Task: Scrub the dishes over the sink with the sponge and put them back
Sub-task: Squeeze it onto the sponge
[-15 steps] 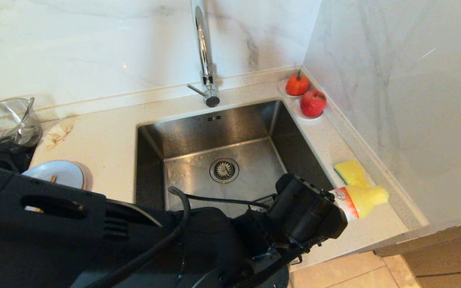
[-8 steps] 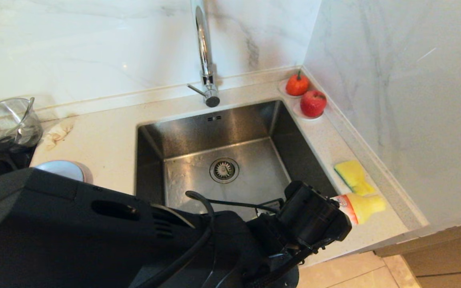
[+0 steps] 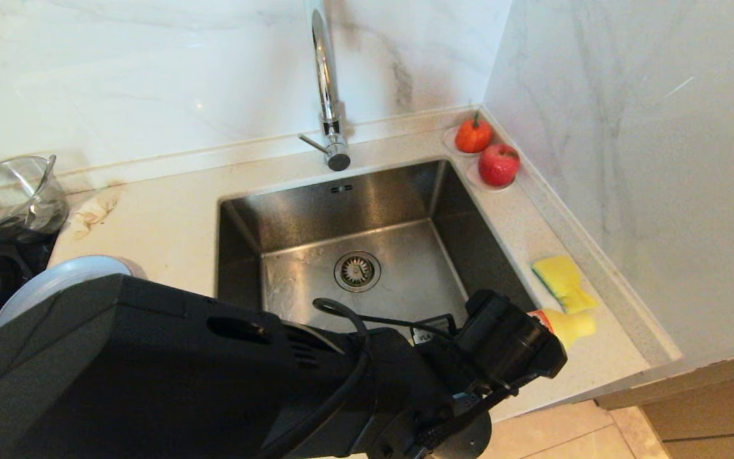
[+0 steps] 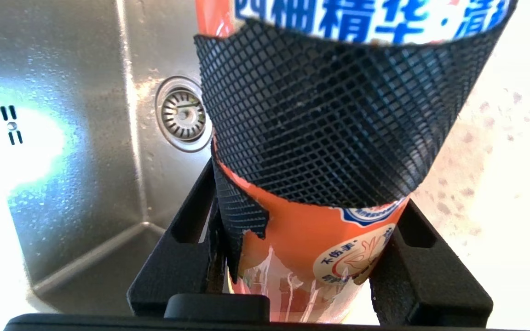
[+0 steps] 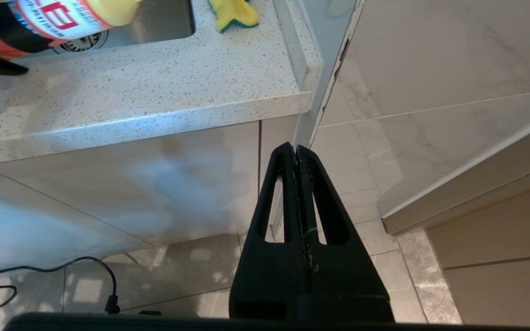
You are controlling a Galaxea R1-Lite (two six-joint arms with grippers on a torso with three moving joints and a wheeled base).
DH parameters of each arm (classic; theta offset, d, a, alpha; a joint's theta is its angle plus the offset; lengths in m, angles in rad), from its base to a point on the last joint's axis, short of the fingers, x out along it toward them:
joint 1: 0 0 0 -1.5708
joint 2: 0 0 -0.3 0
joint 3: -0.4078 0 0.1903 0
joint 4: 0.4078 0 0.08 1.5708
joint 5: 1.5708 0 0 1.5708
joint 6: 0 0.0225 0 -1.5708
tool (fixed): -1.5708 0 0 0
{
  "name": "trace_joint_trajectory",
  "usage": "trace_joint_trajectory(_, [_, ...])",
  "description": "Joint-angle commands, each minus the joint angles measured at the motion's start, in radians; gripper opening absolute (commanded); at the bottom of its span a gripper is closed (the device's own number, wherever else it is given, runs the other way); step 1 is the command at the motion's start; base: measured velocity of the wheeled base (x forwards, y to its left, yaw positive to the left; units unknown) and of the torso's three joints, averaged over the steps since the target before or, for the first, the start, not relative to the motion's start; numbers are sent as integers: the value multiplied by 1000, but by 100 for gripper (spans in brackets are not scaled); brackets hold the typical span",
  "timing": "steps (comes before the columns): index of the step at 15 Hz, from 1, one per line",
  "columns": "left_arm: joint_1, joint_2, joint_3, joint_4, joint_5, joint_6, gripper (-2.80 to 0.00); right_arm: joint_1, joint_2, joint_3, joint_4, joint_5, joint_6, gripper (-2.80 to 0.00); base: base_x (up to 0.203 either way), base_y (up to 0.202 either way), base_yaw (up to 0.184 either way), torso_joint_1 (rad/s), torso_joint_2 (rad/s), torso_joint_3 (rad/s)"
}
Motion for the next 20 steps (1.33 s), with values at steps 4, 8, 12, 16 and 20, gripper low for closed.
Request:
trace_joint_trajectory(4, [4,78,-88,21,44,2,-280,0,0,0,0,0,-1,-280,0,0,0,0,0,0])
trace_joint_trajectory(8, [5,121,-155,62,85,2,-280,0,0,0,0,0,-1,-280,0,0,0,0,0,0])
trace_joint_trajectory(12, [4,157,-225,126,125,2,-280,0,0,1,0,0,-1,-280,0,0,0,0,0,0])
trace_joint_trajectory(16, [6,189,-261,141,131,2,-280,0,0,0,0,0,-1,-280,0,0,0,0,0,0])
trace_joint_trajectory(20, [5,241,-390,198,131,4,-280,0,0,0,0,0,-1,-280,0,0,0,0,0,0])
